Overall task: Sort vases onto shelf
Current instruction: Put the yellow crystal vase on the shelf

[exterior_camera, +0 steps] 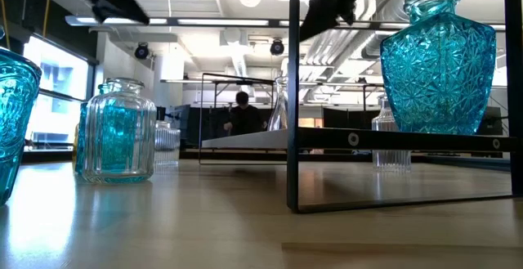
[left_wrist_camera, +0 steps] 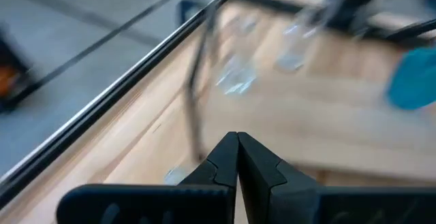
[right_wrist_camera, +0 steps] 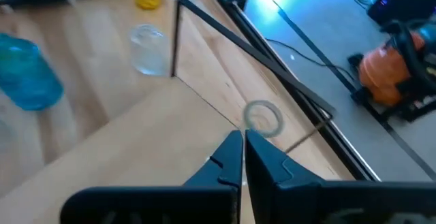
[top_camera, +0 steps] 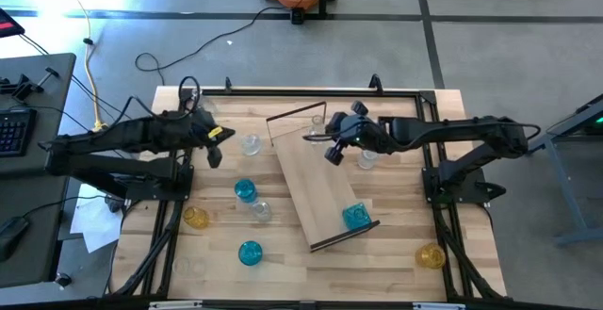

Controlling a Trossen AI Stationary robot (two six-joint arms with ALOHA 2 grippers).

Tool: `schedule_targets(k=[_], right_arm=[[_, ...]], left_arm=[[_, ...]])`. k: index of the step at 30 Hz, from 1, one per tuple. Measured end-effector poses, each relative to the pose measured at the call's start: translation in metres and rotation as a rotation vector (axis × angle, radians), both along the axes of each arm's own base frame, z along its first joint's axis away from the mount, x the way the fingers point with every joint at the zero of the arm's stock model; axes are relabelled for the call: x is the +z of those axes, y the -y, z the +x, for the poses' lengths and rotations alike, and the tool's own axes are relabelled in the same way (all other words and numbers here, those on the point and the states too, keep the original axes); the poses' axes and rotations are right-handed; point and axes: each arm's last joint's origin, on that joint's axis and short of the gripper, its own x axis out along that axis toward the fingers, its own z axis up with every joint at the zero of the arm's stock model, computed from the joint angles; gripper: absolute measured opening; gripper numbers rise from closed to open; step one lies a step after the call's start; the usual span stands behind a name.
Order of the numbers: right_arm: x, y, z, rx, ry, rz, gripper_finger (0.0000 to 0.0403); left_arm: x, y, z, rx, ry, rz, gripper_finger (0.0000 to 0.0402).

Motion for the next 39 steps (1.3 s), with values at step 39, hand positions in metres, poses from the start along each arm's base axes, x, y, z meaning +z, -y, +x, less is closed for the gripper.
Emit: schedule_targets(k=[39], right_arm=[[-0.004,-0.055,-0.012,0.094,-0.126,0.015,0.0]], left_arm=[[-0.063,-0.094,-0.023,0.392,-0.792,-0.27,0.0028]])
